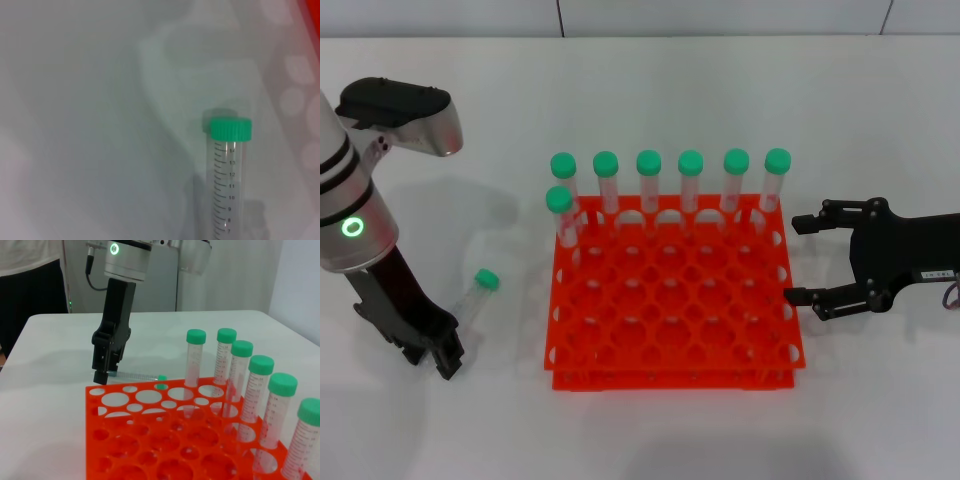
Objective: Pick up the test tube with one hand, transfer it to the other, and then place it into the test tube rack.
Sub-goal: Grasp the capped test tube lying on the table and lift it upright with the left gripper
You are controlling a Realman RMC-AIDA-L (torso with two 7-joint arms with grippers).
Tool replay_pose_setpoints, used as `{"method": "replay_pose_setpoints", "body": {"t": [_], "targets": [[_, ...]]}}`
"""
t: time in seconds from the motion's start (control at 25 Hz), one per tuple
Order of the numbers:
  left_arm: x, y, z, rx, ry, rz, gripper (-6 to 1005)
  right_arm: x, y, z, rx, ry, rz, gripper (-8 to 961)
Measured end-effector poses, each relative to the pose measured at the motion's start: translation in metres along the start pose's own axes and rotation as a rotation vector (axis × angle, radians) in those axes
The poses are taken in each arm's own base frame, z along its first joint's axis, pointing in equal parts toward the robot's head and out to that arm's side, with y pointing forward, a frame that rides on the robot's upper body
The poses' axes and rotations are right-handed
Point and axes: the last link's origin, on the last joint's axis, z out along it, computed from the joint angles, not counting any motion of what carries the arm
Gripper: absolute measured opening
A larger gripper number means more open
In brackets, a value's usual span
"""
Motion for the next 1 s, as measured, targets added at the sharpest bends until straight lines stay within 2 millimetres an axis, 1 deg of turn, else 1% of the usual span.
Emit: {"method": "replay_pose_setpoints", "body": {"t": [0.08, 0.16, 0.44, 0.52, 0.6, 0.76, 0.8, 0.84, 0.88, 1.0], "targets": [[0.0, 0.0, 0.001, 0.013, -0.004, 0.004, 488, 0.0, 0.0, 0.0, 0.0, 0.0, 0.0, 855], [0.001, 0.0, 0.001, 0.022, -0.008, 0.007, 421, 0.0, 0.0, 0.0, 0.001, 0.0, -0.001, 855], [0.001, 0.002, 0.003, 0.032, -0.016, 0.008, 289, 0.001, -0.001, 0.0, 0.01, 0.004, 0.0, 854], [0.005, 0.003, -0.002, 0.037, 0.01, 0.014, 251, 0.001, -0.001, -0.001, 0.012, 0.005, 0.002, 854], [0.008, 0.006, -0.008, 0.042, 0.035, 0.025, 213, 0.002, -0.001, -0.001, 0.013, 0.006, 0.0, 854], [0.009, 0.01, -0.027, 0.065, 0.092, 0.037, 198, 0.001, -0.001, -0.002, 0.015, 0.007, 0.001, 854], [0.009, 0.01, -0.027, 0.065, 0.092, 0.037, 195, 0.001, -0.001, -0.002, 0.015, 0.007, 0.002, 854], [0.01, 0.01, -0.041, 0.088, 0.145, 0.044, 191, 0.001, -0.001, -0.002, 0.015, 0.007, 0.002, 854], [0.01, 0.01, -0.044, 0.093, 0.157, 0.044, 192, 0.001, -0.001, -0.002, 0.016, 0.007, 0.003, 854], [0.008, 0.008, -0.066, 0.128, 0.246, 0.042, 194, 0.001, -0.002, -0.002, 0.017, 0.007, 0.004, 854]]}}
